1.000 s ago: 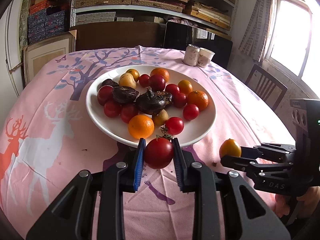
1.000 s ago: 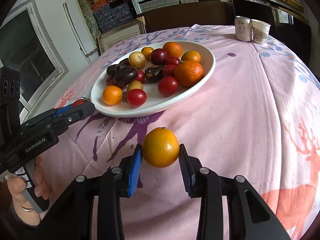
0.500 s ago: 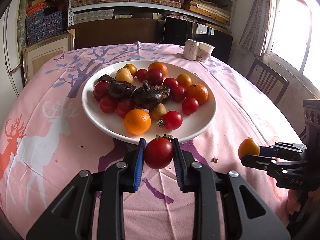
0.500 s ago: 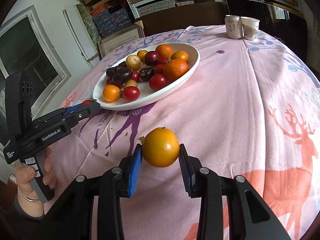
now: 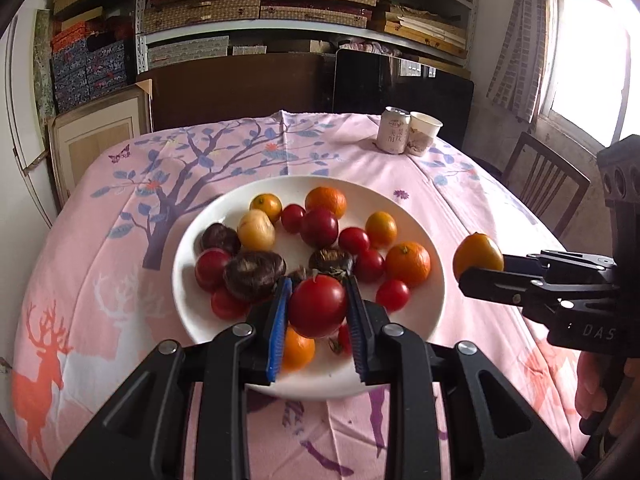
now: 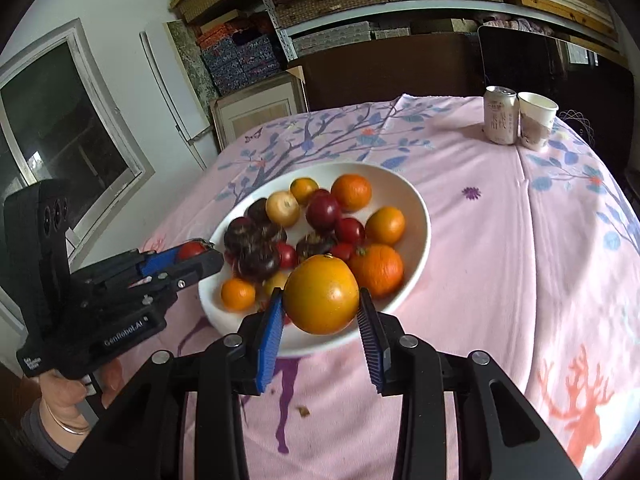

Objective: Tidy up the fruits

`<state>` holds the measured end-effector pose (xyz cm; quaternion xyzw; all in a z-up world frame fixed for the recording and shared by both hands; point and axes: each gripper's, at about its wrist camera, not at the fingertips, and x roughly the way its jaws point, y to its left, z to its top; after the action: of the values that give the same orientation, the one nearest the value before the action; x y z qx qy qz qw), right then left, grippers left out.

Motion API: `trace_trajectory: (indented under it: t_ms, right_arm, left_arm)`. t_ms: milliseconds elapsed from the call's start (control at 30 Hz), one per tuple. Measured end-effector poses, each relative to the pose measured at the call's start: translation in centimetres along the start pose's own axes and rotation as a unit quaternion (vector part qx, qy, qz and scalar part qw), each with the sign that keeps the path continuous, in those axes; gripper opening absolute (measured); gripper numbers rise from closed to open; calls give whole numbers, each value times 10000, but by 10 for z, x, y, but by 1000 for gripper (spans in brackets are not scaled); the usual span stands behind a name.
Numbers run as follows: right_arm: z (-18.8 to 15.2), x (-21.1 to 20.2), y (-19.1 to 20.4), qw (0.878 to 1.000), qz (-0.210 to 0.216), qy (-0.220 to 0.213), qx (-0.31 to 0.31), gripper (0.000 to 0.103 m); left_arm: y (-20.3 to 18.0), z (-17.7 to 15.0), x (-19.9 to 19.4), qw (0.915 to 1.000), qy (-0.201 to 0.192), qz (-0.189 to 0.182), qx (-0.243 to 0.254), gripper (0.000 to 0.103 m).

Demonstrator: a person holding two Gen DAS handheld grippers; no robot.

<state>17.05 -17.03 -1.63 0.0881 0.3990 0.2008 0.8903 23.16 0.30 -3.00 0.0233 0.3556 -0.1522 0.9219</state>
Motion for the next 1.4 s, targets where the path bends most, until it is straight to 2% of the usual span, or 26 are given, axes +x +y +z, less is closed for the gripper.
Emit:
trace_trajectory:
  t_ms: [233, 300, 333, 400, 500, 567, 633, 700, 833, 933, 1000, 1233, 1400]
  right_arm:
    - [55, 50, -7, 9993, 237, 225, 192, 38]
    - [59, 61, -10, 9992, 218, 276, 190, 50]
    - [58, 61, -11, 9995, 114, 199, 207, 59]
    - [53, 55, -15, 9994, 130, 108, 317, 61]
    - [33, 39, -15, 9994, 15, 98, 325, 65]
    - [11, 22, -12, 9997, -133, 26, 214, 85]
    - [-16, 3, -4, 9997, -215, -35, 66, 100]
    - [-43, -15, 4, 9998, -173, -101, -94, 100]
    - [-87, -40, 16, 9994, -212, 2, -274, 100]
    - [-106, -58, 13, 9991, -390, 25, -154, 100]
    - [-116, -73, 12, 9988, -485, -37, -107, 100]
    - [-139, -135, 12, 9970, -599, -487, -2, 100]
    - [-147, -160, 10, 9956, -634, -693, 68, 100]
  left_arm:
    - [14, 42, 49, 9991, 279, 282, -112, 29]
    - [19, 45, 58, 9987, 316, 356, -203, 52]
    - [22, 45, 58, 9984, 326, 361, -290, 59]
    - [26, 39, 53, 9980, 264, 411, -400, 74]
    - [27, 23, 39, 9981, 304, 407, -338, 85]
    - [23, 7, 24, 9981, 367, 407, -281, 90]
    - [19, -14, 4, 9983, 356, 323, -322, 93]
    - [14, -37, -16, 9984, 277, 308, -391, 98]
    - [4, -79, -52, 9972, 251, 455, -529, 98]
    - [3, -99, -73, 9951, 317, 578, -738, 98]
    - [0, -112, -94, 9942, 189, 682, -806, 98]
    - [-20, -138, -158, 9901, -239, 1272, -538, 98]
    - [-25, -144, -180, 9908, -328, 1201, -530, 98]
